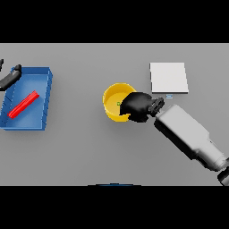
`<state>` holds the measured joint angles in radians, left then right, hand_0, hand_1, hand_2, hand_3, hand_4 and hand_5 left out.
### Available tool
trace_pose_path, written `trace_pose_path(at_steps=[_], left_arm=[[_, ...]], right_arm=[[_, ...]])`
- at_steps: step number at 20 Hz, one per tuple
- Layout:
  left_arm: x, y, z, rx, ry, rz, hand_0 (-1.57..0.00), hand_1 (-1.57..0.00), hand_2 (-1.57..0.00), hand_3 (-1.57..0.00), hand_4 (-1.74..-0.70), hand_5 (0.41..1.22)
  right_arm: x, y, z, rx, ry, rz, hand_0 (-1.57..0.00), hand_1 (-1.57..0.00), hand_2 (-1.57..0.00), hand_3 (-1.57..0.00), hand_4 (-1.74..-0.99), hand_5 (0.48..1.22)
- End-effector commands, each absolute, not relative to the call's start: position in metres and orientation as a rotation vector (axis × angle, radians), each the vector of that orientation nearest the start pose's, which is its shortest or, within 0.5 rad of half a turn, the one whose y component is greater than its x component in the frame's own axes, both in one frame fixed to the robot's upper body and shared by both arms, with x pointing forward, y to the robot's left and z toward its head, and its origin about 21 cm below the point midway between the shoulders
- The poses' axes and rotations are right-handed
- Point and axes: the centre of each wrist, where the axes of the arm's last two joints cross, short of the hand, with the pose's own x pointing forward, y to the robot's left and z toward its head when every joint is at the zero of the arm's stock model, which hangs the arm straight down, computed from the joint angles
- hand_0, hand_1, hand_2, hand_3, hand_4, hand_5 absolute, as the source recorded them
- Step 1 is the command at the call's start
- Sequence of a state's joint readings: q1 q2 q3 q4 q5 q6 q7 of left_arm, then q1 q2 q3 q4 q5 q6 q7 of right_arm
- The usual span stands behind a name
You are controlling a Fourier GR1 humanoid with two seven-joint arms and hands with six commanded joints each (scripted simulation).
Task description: Pick up the red beaker and tilt it to pour out 1 green nut into yellow bowl. Pick up the yellow bowl and place it on the metallic measuring scale.
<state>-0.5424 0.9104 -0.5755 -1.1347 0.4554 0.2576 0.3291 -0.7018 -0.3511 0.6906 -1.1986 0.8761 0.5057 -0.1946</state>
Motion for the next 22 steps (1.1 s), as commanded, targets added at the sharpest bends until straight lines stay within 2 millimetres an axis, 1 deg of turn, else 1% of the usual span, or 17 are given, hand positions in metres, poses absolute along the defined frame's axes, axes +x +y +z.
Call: trace_pose_path(at_steps=[1, 2, 3, 4, 5, 6, 7, 8, 9, 11, 14, 16, 18, 19, 20, 21, 22], left_arm=[[0.344, 0.355, 0.1, 0.583, -1.13, -0.396, 0.0, 0.0, 0.0, 0.0, -0.72, 0.696], [0.346, 0.355, 0.099, 0.583, -1.124, -0.39, 0.0, 0.0, 0.0, 0.0, -0.72, 0.694], [0.344, 0.354, 0.1, 0.582, -1.13, -0.396, 0.0, 0.0, 0.0, 0.0, -0.72, 0.693], [0.345, 0.354, 0.102, 0.583, -1.128, -0.399, 0.0, 0.0, 0.0, 0.0, -0.72, 0.693], [0.345, 0.354, 0.099, 0.586, -1.124, -0.403, 0.0, 0.0, 0.0, 0.0, -0.72, 0.692], [0.345, 0.356, 0.101, 0.589, -1.123, -0.407, 0.0, 0.0, 0.0, 0.0, -0.72, 0.688], [0.344, 0.354, 0.1, 0.589, -1.124, -0.416, 0.0, 0.0, 0.0, 0.0, -0.72, 0.686], [0.342, 0.353, 0.098, 0.59, -1.123, -0.418, 0.0, 0.0, 0.0, 0.0, -0.71, 0.686], [0.344, 0.351, 0.102, 0.588, -1.131, -0.418, 0.0, 0.0, 0.0, 0.0, -0.71, 0.686], [0.345, 0.348, 0.105, 0.588, -1.126, -0.416, 0.0, 0.0, 0.0, 0.0, -0.72, 0.686], [0.34, 0.355, 0.101, 0.592, -1.13, -0.409, 0.0, 0.0, 0.0, 0.0, -0.72, 0.698], [0.34, 0.352, 0.101, 0.585, -1.134, -0.414, 0.0, 0.0, 0.0, 0.0, -0.73, 0.71], [0.338, 0.352, 0.104, 0.592, -1.126, -0.405, 0.0, 0.0, 0.0, 0.0, -0.73, 0.719], [0.338, 0.352, 0.103, 0.595, -1.121, -0.404, 0.0, 0.0, 0.0, 0.0, -0.73, 0.717], [0.34, 0.351, 0.108, 0.604, -1.113, -0.402, 0.0, 0.0, 0.0, 0.0, -0.73, 0.72], [0.342, 0.353, 0.108, 0.601, -1.105, -0.394, 0.0, 0.0, 0.0, 0.0, -0.73, 0.724], [0.339, 0.353, 0.108, 0.595, -1.106, -0.39, 0.0, 0.0, 0.0, 0.0, -0.73, 0.727]], right_arm=[[0.35, -0.124, 0.07, -0.346, -1.236, 2.132, -1.55, -1.55, -1.34, -1.33, -1.732, 1.215], [0.351, -0.128, 0.079, -0.353, -1.245, 2.12, -1.55, -1.55, -1.34, -1.32, -1.734, 1.216], [0.352, -0.131, 0.085, -0.355, -1.245, 2.113, -1.56, -1.56, -1.39, -1.28, -1.735, 1.217], [0.353, -0.131, 0.094, -0.376, -1.251, 2.095, -1.56, -1.56, -1.41, -1.25, -1.737, 1.218], [0.352, -0.131, 0.1, -0.386, -1.26, 2.086, -1.56, -1.56, -1.43, -1.23, -1.737, 1.218], [0.352, -0.137, 0.108, -0.39, -1.277, 2.083, -1.56, -1.56, -1.43, -1.21, -1.738, 1.219], [0.355, -0.14, 0.112, -0.44, -1.284, 2.062, -1.56, -1.56, -1.43, -1.19, -1.739, 1.219], [0.356, -0.143, 0.115, -0.481, -1.28, 2.039, -1.57, -1.57, -1.46, -1.18, -1.739, 1.22], [0.357, -0.146, 0.117, -0.499, -1.28, 2.027, -1.57, -1.57, -1.48, -1.17, -1.74, 1.22], [0.357, -0.154, 0.119, -0.498, -1.289, 2.025, -1.56, -1.57, -1.51, -1.16, -1.74, 1.22], [0.361, -0.168, 0.125, -0.559, -1.282, 1.991, -1.56, -1.57, -1.51, -1.15, -1.741, 1.22], [0.37, -0.178, 0.126, -0.612, -1.292, 1.965, -1.57, -1.57, -1.53, -1.15, -1.741, 1.221], [0.376, -0.19, 0.13, -0.629, -1.298, 1.932, -1.57, -1.57, -1.54, -1.15, -1.741, 1.221], [0.382, -0.192, 0.127, -0.653, -1.288, 1.895, -1.57, -1.57, -1.53, -1.15, -1.741, 1.221], [0.385, -0.196, 0.124, -0.66, -1.28, 1.88, -1.57, -1.57, -1.53, -1.15, -1.741, 1.221], [0.39, -0.202, 0.124, -0.679, -1.271, 1.863, -1.57, -1.57, -1.54, -1.15, -1.741, 1.221], [0.395, -0.206, 0.123, -0.698, -1.265, 1.85, -1.57, -1.57, -1.54, -1.14, -1.741, 1.221]])
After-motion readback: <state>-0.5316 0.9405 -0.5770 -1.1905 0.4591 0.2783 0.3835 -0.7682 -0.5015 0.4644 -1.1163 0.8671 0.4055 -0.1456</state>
